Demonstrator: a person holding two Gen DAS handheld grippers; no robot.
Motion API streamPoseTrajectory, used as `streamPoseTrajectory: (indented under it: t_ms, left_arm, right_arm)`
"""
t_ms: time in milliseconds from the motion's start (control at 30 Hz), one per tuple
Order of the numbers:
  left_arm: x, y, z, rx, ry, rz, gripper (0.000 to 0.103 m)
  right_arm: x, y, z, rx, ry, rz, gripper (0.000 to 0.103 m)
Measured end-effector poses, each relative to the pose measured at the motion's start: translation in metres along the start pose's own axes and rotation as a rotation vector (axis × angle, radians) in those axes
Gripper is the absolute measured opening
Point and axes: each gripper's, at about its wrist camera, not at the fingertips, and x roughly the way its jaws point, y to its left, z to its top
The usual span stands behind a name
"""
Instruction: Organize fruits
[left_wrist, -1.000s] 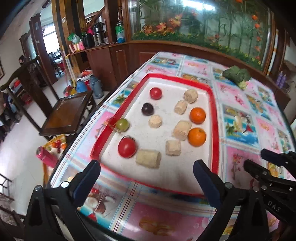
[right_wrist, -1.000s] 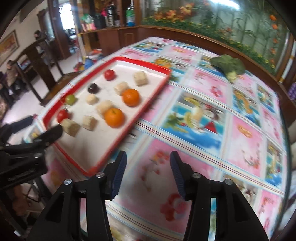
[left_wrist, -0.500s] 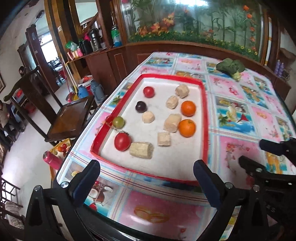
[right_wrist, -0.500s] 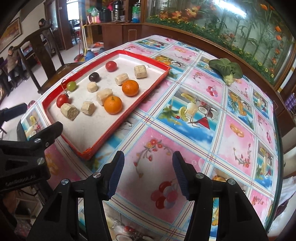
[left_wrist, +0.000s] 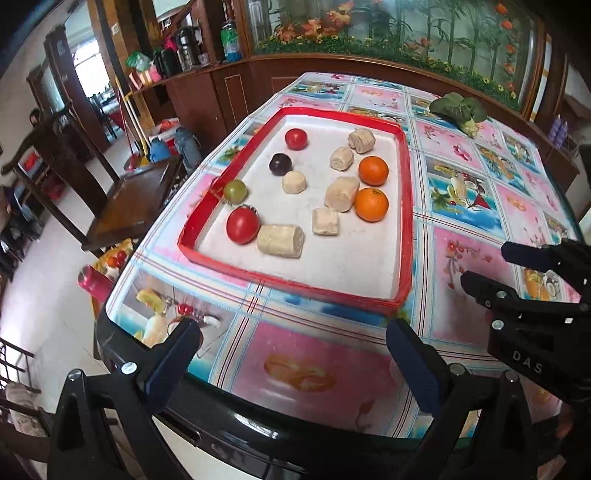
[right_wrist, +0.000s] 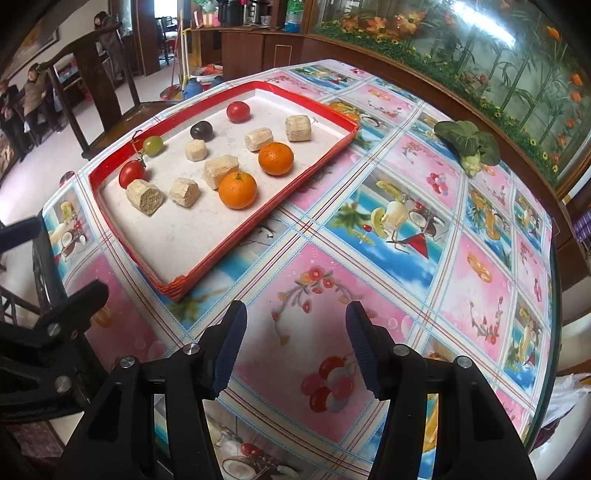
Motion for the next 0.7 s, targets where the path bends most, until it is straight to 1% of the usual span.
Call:
streamPoseTrajectory:
  t_ms: [300, 533, 700]
  left_arm:
    - [0.007, 0.010, -0.003, -0.013, 0.033, -0.006, 0.102]
    - [0.009, 0.019, -0.004, -0.039, 0.024, -0.020, 0.102]
    - [0.011, 0.019, -0.006, -0.024, 0.025, -0.031, 0.102]
  right_arm:
    - [0.004, 0.014, 0.005, -0.025, 0.007, 0.003, 0.055]
    - [0.006, 0.021, 0.007, -0.033, 0.012, 0.000, 0.055]
    - [0.008, 0.024, 0.009, -0.038, 0.024, -0.007, 0.055]
